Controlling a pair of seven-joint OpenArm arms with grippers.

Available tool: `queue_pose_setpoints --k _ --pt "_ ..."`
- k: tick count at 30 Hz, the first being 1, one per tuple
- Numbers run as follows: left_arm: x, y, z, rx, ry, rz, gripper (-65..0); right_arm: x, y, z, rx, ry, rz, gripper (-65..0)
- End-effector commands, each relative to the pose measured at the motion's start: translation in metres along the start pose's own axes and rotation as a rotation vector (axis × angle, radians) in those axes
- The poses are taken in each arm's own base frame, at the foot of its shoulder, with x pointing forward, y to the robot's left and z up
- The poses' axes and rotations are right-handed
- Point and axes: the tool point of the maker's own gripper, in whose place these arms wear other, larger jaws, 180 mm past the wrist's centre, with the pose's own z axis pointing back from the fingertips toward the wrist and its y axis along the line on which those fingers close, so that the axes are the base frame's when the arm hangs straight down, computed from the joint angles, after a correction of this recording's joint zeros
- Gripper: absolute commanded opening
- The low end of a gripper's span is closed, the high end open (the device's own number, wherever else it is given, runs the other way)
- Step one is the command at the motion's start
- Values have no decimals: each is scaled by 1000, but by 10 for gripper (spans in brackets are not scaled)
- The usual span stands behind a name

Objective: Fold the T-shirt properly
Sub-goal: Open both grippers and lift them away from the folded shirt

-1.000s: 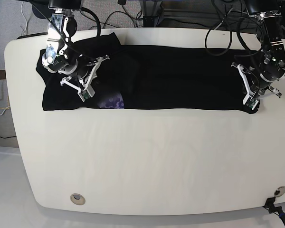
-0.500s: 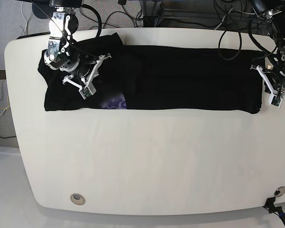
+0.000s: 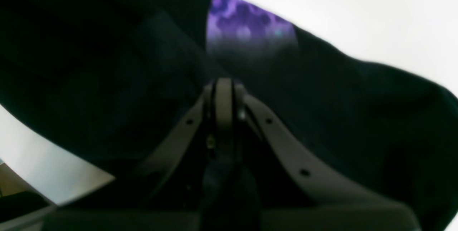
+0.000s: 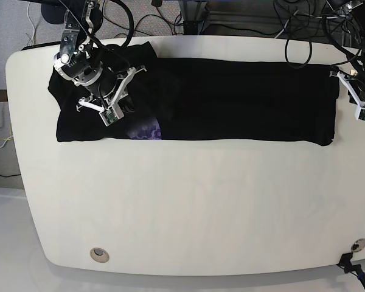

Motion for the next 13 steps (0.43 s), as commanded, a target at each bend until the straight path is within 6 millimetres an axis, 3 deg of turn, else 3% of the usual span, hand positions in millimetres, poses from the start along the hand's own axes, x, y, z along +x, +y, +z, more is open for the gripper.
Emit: queue_pose_setpoints --k 1,10,13 --pt "9 9 6 25 -27 -15 -650 15 -2 3 -4 -60 2 -650" --pt "6 -2 2 3 -27 4 -650 7 -1 4 -2 -40 -1 -650" --pt "6 -5 1 -4 -25 3 -650 5 -9 6 -22 -37 -11 -650"
